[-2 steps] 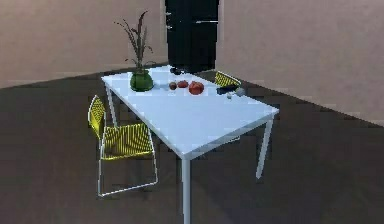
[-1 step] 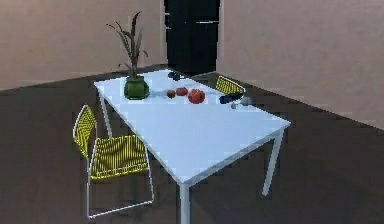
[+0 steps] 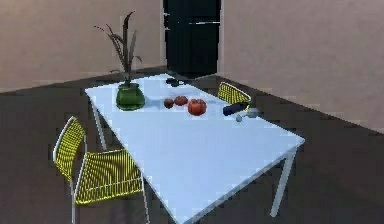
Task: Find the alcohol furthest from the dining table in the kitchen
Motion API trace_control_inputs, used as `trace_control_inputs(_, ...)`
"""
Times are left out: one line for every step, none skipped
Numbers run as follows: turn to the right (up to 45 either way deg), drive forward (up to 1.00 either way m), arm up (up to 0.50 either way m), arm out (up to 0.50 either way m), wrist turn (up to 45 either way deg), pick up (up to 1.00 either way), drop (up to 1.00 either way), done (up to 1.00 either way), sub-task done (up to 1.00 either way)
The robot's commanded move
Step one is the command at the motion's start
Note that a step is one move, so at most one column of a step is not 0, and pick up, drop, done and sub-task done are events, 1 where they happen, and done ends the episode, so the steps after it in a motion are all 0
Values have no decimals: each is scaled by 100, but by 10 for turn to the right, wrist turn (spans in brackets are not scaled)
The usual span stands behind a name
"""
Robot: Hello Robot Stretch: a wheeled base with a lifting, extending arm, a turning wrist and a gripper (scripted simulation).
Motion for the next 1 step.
trace_control_inputs(450, 0, 0, 0, 0, 0, 0, 0, 0)
